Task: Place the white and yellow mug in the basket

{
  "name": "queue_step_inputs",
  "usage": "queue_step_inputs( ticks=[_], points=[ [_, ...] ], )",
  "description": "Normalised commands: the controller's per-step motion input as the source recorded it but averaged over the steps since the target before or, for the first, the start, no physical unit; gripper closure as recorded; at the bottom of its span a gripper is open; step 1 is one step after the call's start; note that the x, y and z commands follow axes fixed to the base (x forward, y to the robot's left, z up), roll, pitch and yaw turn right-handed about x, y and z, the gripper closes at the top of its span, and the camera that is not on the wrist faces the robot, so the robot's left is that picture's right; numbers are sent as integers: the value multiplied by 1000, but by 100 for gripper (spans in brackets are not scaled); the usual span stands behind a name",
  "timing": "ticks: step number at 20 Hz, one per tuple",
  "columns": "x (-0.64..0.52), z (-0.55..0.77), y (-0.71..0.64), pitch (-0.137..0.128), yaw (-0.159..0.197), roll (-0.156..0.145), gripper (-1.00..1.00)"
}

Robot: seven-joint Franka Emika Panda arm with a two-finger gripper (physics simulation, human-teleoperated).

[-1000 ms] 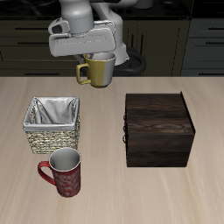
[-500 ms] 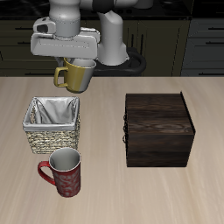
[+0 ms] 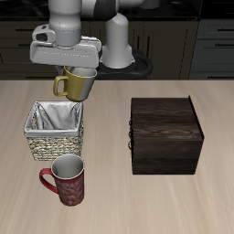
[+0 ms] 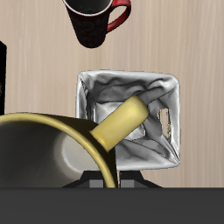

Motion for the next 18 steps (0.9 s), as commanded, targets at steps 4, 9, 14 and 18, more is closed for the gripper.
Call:
queue_step_inputs(
  ticks=[4, 9, 14, 18],
  points=[
    [-45, -61, -233, 12, -41, 21, 100],
    [2, -43, -346, 3, -31, -37, 100],
    [-30, -50, -229, 1, -24, -29, 100],
    [26, -62, -176, 1, -4, -13, 100]
  ],
)
